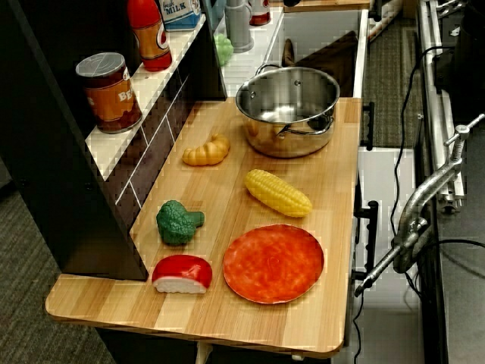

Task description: Lift pot

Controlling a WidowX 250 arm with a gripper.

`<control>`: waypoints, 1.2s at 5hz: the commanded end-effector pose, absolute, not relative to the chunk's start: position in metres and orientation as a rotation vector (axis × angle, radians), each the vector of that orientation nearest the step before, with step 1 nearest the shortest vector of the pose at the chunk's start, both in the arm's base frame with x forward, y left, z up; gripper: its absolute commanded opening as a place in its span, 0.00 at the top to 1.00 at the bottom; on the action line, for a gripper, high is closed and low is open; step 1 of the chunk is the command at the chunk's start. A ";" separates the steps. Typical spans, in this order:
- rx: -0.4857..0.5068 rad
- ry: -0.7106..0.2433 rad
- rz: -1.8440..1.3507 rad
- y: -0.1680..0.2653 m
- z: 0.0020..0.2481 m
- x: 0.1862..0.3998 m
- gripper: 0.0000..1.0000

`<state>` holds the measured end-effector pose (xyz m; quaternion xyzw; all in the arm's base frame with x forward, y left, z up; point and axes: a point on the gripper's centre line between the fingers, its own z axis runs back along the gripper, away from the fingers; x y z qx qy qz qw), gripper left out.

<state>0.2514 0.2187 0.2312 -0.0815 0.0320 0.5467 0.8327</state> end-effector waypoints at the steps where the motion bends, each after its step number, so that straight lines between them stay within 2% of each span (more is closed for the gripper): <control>1: -0.210 -0.015 1.409 0.198 0.226 0.238 0.00; 2: -0.194 -0.001 1.556 0.189 0.225 0.239 0.00; 4: -0.248 -0.161 1.897 0.185 0.222 0.250 0.00; 5: -0.193 -0.134 1.878 0.180 0.212 0.263 0.00; 6: -0.102 -0.109 1.883 0.186 0.188 0.281 0.00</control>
